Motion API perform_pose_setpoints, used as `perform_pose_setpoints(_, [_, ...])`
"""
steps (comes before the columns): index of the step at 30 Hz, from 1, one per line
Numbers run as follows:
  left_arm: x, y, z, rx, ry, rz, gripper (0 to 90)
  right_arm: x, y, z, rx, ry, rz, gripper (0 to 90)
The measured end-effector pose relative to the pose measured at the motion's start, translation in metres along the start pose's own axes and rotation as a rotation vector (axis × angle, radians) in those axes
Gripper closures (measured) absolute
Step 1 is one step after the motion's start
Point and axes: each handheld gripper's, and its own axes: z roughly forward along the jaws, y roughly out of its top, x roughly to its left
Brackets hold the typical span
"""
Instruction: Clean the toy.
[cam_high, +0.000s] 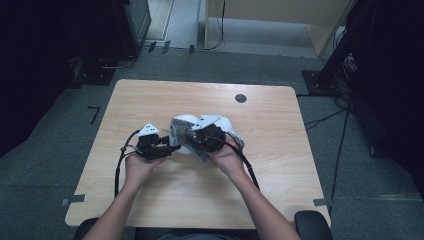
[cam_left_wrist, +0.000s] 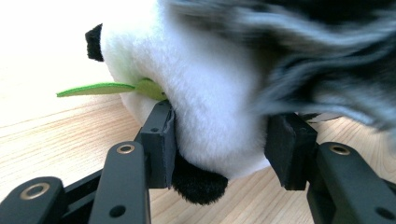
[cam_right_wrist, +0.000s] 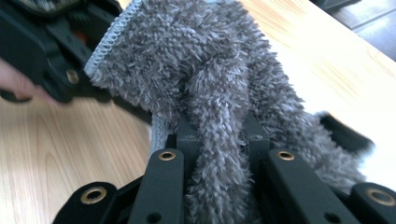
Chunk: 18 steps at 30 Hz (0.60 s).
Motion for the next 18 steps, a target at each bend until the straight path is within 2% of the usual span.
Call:
perform_pose_setpoints(2, [0.000,0.000,0.000,-0.002,-0.002,-0.001,49.2,-0.004,-0.007,-0.009,-0.003,0.001,0.016,76.0])
perform_pose_setpoints(11, [0.002,0.000,0.000,-0.001,-0.009,-0.005,49.6,-0.011,-0.036,-0.046,-0.006,-0.021,0.024,76.0])
perform_pose_setpoints(18, [0.003,0.000,0.000,-0.004,-0.016,-0.010,49.6,-0.023,-0.061,-0.070,0.003,-0.045,0.073,75.9])
